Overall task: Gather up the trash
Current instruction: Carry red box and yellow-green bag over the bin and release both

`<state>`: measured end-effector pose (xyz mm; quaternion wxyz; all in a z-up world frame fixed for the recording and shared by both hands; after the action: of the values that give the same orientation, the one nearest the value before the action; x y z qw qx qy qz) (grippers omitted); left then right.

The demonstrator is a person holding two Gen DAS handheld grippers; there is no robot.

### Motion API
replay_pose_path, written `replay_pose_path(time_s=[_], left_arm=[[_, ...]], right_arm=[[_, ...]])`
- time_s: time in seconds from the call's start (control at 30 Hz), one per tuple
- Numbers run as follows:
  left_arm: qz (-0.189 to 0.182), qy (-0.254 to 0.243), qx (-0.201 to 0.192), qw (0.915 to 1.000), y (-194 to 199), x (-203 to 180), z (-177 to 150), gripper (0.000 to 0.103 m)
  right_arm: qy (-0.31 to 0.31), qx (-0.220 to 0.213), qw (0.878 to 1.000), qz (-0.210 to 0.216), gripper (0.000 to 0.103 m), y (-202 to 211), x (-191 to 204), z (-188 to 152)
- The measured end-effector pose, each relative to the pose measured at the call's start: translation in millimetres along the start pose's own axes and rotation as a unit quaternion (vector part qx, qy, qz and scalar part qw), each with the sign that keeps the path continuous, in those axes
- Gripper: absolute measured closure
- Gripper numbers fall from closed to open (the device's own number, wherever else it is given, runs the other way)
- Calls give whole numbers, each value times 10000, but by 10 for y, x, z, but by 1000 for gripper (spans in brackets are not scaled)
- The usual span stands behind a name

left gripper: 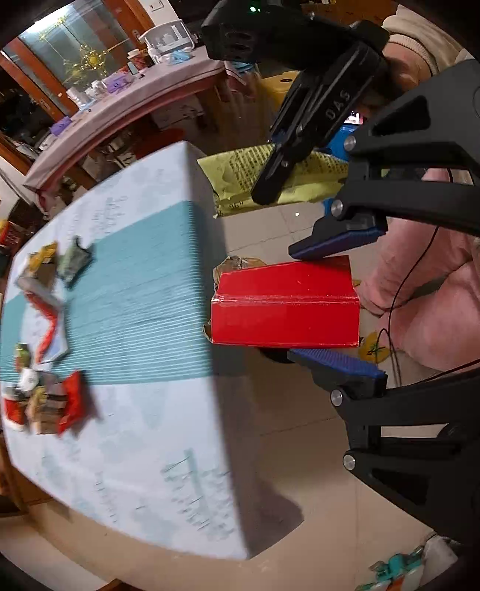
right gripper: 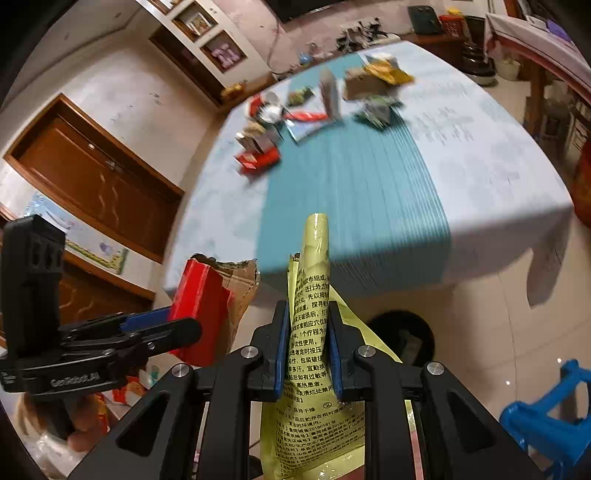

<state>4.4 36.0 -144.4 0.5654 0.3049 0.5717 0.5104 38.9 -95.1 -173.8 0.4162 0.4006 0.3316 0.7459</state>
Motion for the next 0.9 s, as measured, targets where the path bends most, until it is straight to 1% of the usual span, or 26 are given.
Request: replay_pose_path(time_s=[0.07, 0.17, 0.27, 0.37, 0.5, 0.67, 0.73, 0.8, 0.87, 0.9], left_arm=[[0, 53, 108, 9999, -186, 20, -106, 58], [53, 152, 226, 9996, -613, 103, -283, 58], [187, 135, 218, 9995, -1023, 195, -387, 58], [292, 219, 200, 9991, -1549, 316, -486, 58], [401, 405, 194, 9982, -2116, 484, -584, 57], [525, 486, 201, 9972, -2622, 607, -652, 57], [605, 508, 198, 9967, -2786, 647, -666, 57], [591, 498, 239, 9967, -2918, 664, -673, 57], [617, 434, 270, 9968, -3036, 641, -654, 54], [618, 376, 298, 9969, -3094, 624, -652, 49]], right_arm=[[-118, 120, 9998, -70, 85, -155, -116, -228], [-351, 279, 9988, -177, 84, -474, -360, -560], [-442, 441, 9977, -272, 84, -874, -595, -924], [-504, 510, 9971, -271, 84, -1240, -790, -1225], [-686, 552, 9958, -243, 83, -1691, -1034, -1537], [-881, 549, 9940, -333, 83, -2179, -1329, -1795], [-961, 541, 9934, -327, 83, -2341, -1416, -1816], [-992, 522, 9931, -334, 80, -2447, -1474, -1809], [-1031, 495, 9929, -331, 74, -2536, -1529, -1812], [-1055, 490, 9927, -333, 71, -2564, -1555, -1813]])
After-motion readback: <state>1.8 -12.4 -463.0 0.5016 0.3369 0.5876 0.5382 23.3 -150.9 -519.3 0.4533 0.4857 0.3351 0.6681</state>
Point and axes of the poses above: each gripper's, at about its wrist camera, not at the fingertips, and y roughly against the way its jaws point, x to its left, z to its top, the point moved 9 cm from there along -y, roughly the way its jaws point, and after that the axes turned 12 degrees about y, right-handed, at the moved point
